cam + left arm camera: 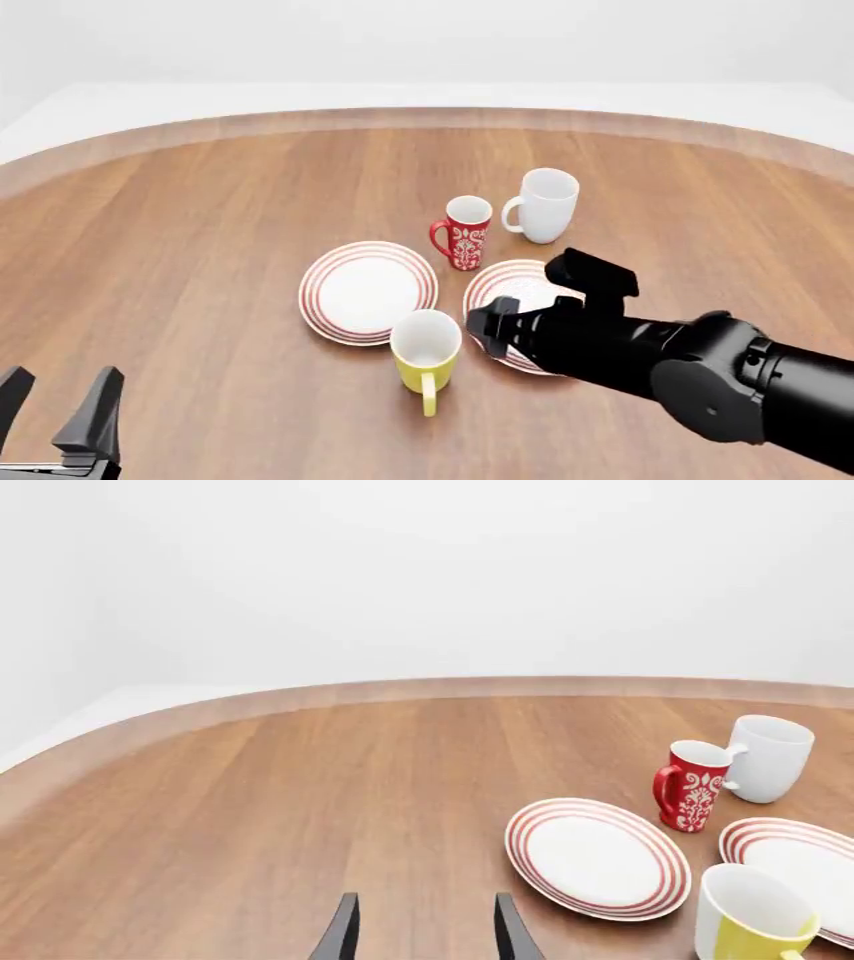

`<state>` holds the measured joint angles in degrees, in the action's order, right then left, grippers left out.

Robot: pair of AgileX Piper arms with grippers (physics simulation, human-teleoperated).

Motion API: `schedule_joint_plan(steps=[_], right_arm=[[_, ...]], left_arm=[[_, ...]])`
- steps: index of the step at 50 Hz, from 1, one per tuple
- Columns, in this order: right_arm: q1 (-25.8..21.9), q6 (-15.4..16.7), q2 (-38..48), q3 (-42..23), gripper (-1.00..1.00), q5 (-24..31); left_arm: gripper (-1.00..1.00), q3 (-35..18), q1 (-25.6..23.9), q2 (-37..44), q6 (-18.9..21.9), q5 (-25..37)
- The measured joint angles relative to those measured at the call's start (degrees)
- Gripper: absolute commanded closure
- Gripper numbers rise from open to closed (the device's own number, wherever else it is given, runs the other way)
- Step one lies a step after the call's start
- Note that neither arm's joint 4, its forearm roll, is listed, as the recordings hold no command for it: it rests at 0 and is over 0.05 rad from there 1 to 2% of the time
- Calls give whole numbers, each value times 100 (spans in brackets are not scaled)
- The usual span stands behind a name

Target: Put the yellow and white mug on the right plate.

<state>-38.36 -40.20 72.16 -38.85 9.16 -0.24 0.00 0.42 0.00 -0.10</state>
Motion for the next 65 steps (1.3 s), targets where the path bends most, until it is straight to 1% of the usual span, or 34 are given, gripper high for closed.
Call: schedule_joint_plan(steps=[18,44,55,65], right_arm=[[-118,-266,177,236,-100,-566],[-243,-450,622,569,-100,-1463],[-330,-551,849,669,-100,-1720],[-396,-595,997,695,-100,-1834]], left_arm=[[-100,0,0,0,0,0],[-100,0,0,0,0,0],[-100,0,0,0,0,0],[-100,0,0,0,0,0]])
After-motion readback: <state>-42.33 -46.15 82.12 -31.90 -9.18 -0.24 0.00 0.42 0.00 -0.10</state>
